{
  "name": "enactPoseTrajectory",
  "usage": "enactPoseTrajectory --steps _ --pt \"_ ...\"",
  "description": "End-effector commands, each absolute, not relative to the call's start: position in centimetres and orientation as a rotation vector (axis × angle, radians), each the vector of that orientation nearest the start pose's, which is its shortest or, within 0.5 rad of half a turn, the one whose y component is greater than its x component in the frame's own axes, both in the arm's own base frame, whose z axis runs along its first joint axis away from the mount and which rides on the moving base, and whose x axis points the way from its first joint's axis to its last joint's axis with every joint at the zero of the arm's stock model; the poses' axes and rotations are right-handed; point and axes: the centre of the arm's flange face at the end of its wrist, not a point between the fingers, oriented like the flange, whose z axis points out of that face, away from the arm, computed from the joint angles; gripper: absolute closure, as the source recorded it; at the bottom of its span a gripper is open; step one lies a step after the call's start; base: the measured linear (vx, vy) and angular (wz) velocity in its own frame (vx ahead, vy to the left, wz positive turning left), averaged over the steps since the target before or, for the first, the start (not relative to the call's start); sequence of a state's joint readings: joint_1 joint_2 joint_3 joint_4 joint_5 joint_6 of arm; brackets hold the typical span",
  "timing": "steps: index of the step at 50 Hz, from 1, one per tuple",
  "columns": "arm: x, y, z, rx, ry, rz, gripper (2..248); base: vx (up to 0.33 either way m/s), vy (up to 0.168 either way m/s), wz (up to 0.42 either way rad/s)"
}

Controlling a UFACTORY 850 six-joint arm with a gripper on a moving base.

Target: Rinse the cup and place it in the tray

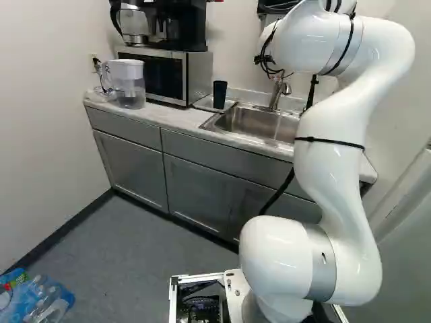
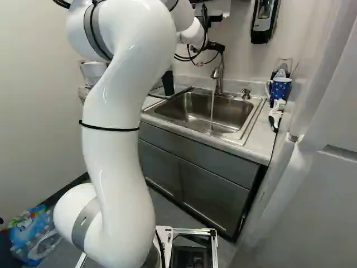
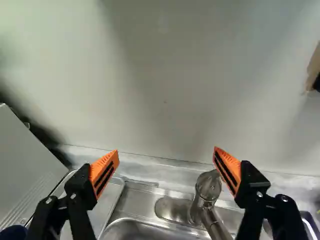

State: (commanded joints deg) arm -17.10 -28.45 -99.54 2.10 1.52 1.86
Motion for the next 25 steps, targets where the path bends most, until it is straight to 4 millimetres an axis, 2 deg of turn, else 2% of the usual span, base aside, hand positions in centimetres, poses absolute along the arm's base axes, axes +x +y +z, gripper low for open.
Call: enactPoseTrajectory --steps 25 --pt "66.6 -20.5 68.6 -2.637 0.490 -1.877 3 0.000 0.000 0.000"
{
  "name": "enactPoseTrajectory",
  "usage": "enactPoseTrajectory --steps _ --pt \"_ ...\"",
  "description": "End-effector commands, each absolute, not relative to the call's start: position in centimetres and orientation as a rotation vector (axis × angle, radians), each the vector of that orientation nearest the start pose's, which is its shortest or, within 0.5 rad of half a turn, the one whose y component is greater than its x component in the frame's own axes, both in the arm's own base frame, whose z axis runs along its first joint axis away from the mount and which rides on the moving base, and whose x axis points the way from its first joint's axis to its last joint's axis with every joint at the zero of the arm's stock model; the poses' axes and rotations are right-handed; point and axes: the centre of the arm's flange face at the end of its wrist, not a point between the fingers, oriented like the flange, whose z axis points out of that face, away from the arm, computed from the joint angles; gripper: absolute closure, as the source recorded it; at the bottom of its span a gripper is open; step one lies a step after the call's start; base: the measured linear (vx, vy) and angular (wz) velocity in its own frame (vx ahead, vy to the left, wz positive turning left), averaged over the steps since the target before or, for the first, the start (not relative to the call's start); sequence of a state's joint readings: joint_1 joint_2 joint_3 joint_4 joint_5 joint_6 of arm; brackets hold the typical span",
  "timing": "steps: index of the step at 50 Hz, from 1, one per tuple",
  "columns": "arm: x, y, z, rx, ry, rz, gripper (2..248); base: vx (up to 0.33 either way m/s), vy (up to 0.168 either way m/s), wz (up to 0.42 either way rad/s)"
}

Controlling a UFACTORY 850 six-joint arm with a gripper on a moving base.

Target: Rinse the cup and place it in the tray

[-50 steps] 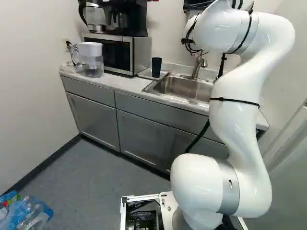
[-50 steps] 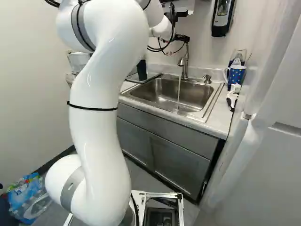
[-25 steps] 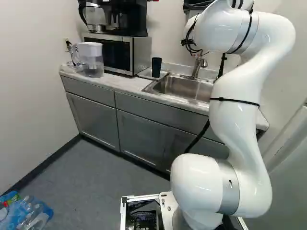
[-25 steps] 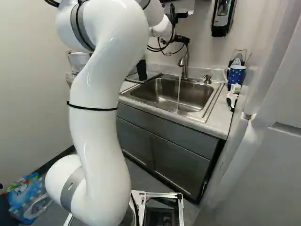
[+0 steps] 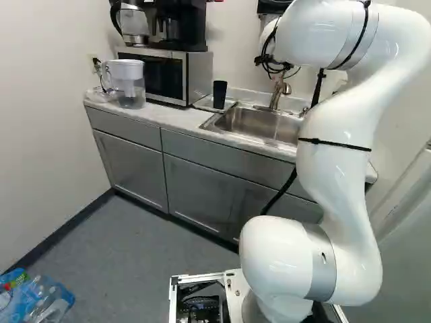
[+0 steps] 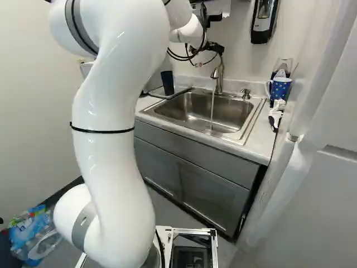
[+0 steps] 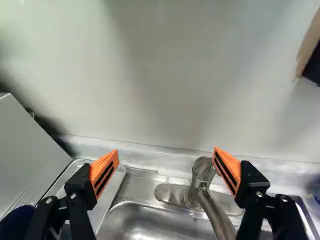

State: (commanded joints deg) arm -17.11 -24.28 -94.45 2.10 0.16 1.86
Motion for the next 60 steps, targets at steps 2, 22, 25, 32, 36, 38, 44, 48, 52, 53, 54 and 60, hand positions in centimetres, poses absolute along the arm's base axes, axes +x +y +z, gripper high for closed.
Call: enactPoseTrajectory --steps 2,22,25,32,36,38,44,48,52,53,54,60 --pt "66.51 -20.45 68.57 -2.639 0.490 -1.874 3 0.000 0.000 0.000" --pt "66.38 -20.37 68.38 -2.659 0.493 -1.839 3 0.000 0.000 0.000" --pt "66.36 -20.37 68.34 -2.662 0.493 -1.832 3 0.000 0.000 0.000" --pt "66.32 -20.35 68.23 -2.673 0.494 -1.814 3 0.000 0.000 0.000" --pt "66.29 -20.34 68.16 -2.679 0.495 -1.802 3 0.000 0.000 0.000" --pt "66.28 -20.33 68.13 -2.683 0.496 -1.796 3 0.000 0.000 0.000" --pt "66.24 -20.31 68.02 -2.693 0.497 -1.777 3 0.000 0.000 0.000" --pt "66.21 -20.30 67.95 -2.699 0.498 -1.765 3 0.000 0.000 0.000" --pt "66.21 -20.30 67.94 -2.700 0.498 -1.764 3 0.000 0.000 0.000" --pt "66.21 -20.30 67.94 -2.700 0.498 -1.764 3 0.000 0.000 0.000" --pt "66.21 -20.30 67.94 -2.700 0.498 -1.764 3 0.000 0.000 0.000" --pt "66.22 -20.31 68.01 -2.694 0.498 -1.775 3 0.000 0.000 0.000"
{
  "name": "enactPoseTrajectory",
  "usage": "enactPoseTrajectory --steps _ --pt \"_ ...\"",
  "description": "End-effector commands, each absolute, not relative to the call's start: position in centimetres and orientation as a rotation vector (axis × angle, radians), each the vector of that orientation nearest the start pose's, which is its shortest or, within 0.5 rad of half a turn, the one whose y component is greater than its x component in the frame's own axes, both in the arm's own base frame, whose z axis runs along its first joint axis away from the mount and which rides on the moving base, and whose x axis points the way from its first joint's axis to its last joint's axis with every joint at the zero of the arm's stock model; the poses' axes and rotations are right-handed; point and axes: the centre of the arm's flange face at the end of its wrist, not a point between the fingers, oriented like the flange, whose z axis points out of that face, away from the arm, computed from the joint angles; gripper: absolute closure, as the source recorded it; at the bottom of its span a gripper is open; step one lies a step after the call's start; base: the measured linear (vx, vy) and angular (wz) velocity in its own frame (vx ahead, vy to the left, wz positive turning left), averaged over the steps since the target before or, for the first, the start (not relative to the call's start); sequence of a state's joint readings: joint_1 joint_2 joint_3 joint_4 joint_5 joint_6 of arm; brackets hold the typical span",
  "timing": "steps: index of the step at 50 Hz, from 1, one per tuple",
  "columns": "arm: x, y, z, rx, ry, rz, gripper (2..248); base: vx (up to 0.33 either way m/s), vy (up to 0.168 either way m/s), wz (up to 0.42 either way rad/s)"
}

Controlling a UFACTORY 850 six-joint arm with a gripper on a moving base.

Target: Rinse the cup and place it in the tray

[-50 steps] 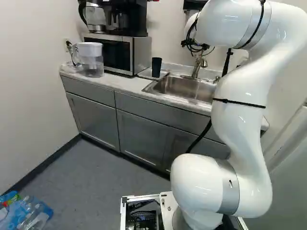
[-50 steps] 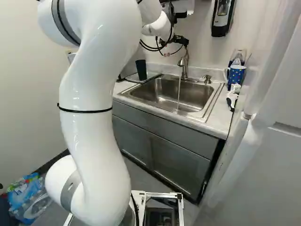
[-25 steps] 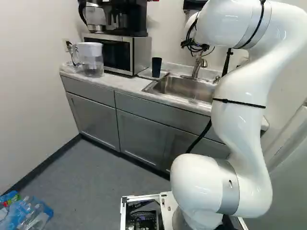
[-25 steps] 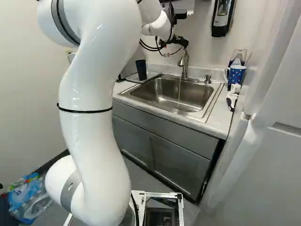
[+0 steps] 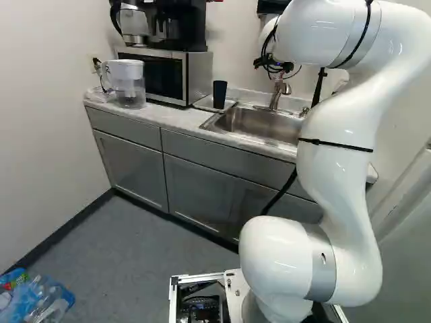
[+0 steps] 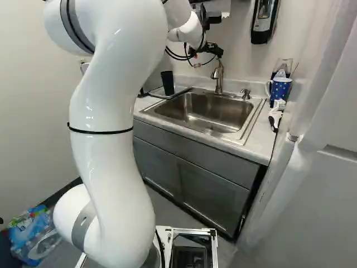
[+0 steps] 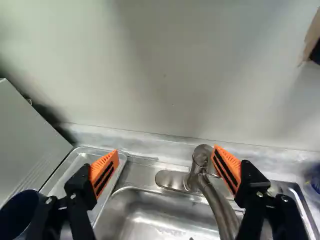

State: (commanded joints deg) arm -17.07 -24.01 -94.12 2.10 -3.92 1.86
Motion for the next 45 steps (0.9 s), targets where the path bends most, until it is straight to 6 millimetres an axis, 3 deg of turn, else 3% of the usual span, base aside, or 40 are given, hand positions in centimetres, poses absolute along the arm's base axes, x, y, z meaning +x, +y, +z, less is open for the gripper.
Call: enactPoseTrajectory --steps 19,45 --pt "64.7 -18.7 69.4 -2.592 0.461 -1.939 3 0.000 0.000 0.000" --pt "60.8 -15.0 69.8 -2.596 0.409 -1.903 3 0.000 0.000 0.000"
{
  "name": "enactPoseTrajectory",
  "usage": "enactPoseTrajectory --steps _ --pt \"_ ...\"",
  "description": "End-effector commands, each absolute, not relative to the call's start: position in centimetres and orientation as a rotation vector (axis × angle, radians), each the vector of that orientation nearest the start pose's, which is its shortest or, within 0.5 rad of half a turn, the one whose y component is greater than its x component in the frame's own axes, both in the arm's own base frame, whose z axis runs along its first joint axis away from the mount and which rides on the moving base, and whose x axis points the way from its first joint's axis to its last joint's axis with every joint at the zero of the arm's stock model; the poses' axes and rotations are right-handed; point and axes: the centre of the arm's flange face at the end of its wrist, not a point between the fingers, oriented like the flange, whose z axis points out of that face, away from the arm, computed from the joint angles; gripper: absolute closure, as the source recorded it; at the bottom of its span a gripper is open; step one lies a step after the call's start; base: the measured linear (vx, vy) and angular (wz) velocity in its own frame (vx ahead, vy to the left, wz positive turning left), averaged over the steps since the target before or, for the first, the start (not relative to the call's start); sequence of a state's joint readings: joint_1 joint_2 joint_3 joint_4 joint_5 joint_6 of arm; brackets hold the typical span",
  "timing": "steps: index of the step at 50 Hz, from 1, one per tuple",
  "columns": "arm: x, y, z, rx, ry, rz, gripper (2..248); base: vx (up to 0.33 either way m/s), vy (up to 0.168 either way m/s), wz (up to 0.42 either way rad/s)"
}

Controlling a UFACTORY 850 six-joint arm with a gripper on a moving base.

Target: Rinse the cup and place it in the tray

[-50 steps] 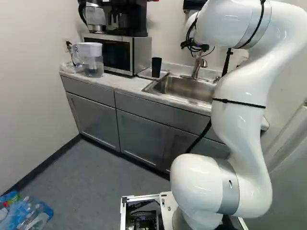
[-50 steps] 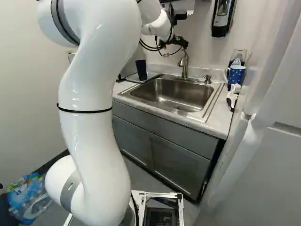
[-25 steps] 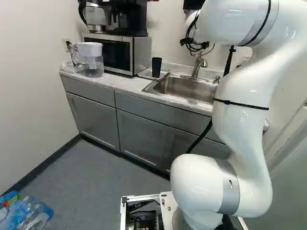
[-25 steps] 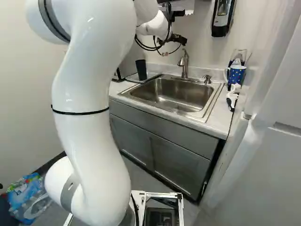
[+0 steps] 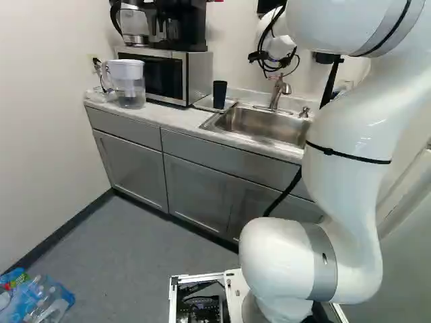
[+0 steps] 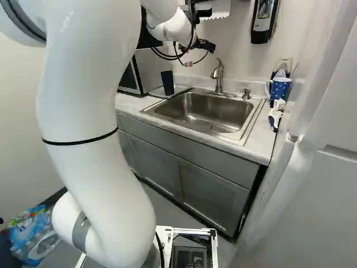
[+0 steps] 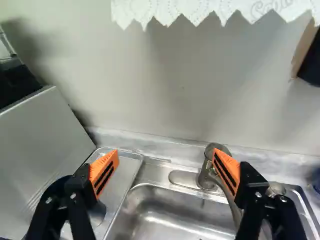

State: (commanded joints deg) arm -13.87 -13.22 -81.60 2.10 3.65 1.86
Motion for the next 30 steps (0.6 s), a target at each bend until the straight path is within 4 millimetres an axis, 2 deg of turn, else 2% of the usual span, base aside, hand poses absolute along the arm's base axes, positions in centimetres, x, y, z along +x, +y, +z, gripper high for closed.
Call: enactPoseTrajectory --steps 30 --pt "55.5 -11.3 68.9 -2.709 0.365 -1.680 3 0.000 0.000 0.000"
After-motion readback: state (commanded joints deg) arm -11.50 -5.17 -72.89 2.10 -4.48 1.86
